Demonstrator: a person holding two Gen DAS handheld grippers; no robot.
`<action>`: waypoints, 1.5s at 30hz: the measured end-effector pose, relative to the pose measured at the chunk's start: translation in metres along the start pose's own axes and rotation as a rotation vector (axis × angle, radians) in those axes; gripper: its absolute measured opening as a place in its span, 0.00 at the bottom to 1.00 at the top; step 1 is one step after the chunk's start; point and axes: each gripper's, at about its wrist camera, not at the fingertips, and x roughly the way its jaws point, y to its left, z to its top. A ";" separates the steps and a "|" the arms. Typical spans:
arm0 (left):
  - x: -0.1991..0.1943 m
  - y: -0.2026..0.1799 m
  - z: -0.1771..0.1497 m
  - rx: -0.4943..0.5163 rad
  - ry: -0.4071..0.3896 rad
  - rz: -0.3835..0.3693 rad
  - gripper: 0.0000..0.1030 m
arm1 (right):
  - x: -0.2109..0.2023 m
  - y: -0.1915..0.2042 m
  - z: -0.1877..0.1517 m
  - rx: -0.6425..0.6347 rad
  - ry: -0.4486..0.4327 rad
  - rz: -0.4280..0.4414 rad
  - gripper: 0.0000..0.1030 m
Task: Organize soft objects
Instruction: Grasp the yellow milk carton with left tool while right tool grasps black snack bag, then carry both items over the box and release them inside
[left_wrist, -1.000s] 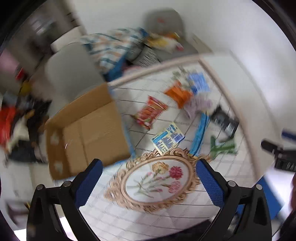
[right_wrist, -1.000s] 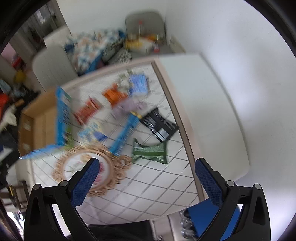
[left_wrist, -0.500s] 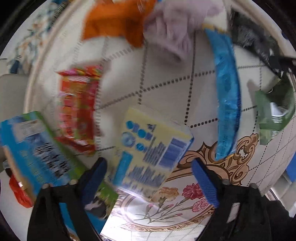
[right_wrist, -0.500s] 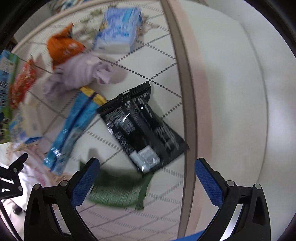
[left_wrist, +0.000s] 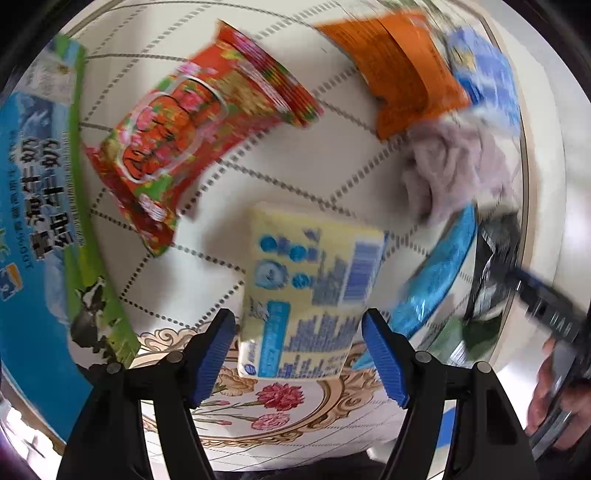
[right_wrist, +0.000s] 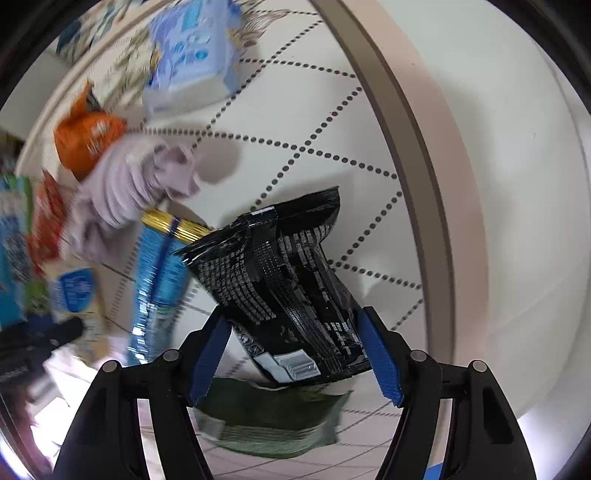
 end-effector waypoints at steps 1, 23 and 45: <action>0.004 -0.004 -0.004 0.037 0.003 0.026 0.67 | 0.000 -0.001 0.001 -0.001 -0.007 -0.003 0.72; 0.032 -0.027 -0.021 0.046 -0.129 0.073 0.59 | 0.014 0.034 -0.035 -0.044 -0.044 -0.141 0.54; -0.189 0.064 -0.128 -0.005 -0.486 -0.054 0.59 | -0.151 0.108 -0.098 -0.164 -0.290 0.107 0.48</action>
